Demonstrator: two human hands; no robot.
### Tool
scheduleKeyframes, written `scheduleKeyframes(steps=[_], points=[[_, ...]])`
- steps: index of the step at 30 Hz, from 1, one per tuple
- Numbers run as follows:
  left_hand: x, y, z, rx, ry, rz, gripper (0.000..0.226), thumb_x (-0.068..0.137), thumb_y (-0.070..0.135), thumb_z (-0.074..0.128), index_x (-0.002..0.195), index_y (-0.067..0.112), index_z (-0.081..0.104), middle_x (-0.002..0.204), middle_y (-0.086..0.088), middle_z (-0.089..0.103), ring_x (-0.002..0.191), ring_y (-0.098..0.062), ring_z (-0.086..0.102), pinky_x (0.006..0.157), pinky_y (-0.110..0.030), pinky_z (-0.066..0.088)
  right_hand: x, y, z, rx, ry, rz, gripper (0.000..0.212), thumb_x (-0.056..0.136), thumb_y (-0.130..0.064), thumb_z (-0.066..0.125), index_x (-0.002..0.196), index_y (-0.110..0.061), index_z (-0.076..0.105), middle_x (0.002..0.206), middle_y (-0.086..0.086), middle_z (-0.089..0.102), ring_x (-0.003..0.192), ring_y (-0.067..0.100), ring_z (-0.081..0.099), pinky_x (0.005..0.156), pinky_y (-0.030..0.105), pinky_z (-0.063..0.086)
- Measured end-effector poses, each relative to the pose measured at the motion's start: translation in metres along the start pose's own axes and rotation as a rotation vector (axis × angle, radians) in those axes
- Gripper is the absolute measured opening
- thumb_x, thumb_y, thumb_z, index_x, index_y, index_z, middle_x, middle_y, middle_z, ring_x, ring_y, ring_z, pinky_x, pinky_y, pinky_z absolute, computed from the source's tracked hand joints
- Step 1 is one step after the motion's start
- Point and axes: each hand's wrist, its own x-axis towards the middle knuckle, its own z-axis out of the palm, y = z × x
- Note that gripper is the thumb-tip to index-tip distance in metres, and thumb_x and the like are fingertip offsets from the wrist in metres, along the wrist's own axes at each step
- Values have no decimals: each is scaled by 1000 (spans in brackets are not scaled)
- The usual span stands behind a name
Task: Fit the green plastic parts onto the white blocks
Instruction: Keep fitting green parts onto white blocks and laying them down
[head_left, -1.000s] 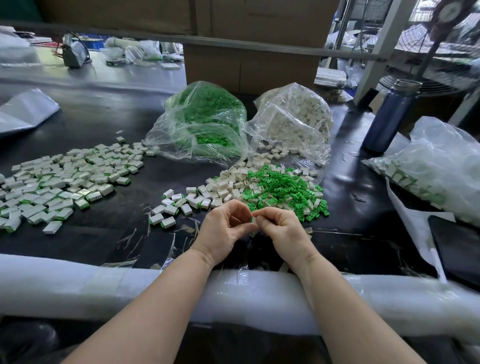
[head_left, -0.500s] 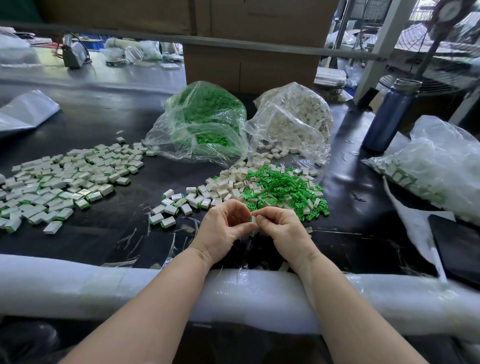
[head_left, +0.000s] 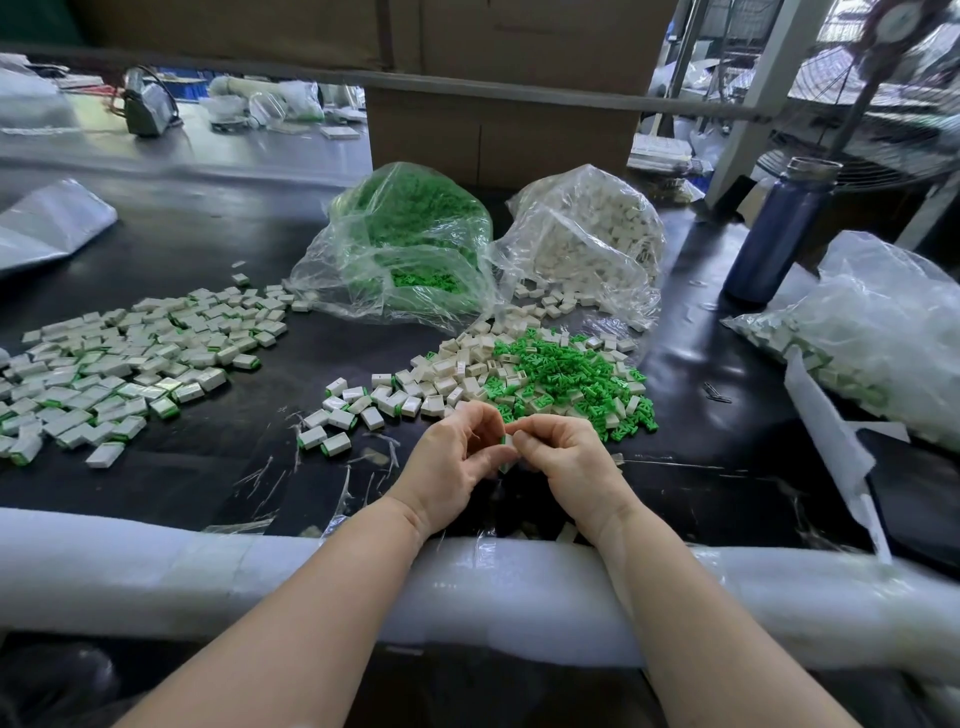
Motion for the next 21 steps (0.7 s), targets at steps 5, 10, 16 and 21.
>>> scheduleKeyframes(steps=[5, 10, 16, 21], points=[[0, 0, 0, 18, 4, 14, 24, 83, 7, 66, 80, 24, 50, 77, 4, 52, 71, -13, 49, 75, -32, 48, 0, -1, 0, 2, 8, 10, 26, 90, 2, 53, 77, -16, 67, 55, -11, 63, 53, -4, 57, 56, 11, 46], [0, 2, 0, -7, 7, 5, 22, 82, 6, 66, 80, 21, 51, 77, -2, 53, 74, -20, 51, 79, -47, 50, -1, -1, 0, 30, 15, 18, 24, 90, 1, 54, 79, -15, 68, 56, -9, 63, 51, 0, 57, 55, 13, 48], [-1, 5, 0, -38, 12, 9, 18, 80, 5, 67, 82, 16, 53, 79, -6, 55, 76, -21, 52, 81, -48, 50, -1, -1, -1, 64, 15, 22, 25, 90, 1, 54, 79, -16, 68, 54, -9, 64, 51, 1, 57, 55, 14, 48], [-2, 3, 0, -44, 40, 16, 18, 80, 5, 68, 83, 17, 56, 78, -6, 57, 74, -20, 53, 79, -44, 52, 0, 0, -1, 50, 4, 18, 21, 90, 1, 54, 81, -12, 68, 61, -6, 64, 55, 1, 58, 58, 15, 49]])
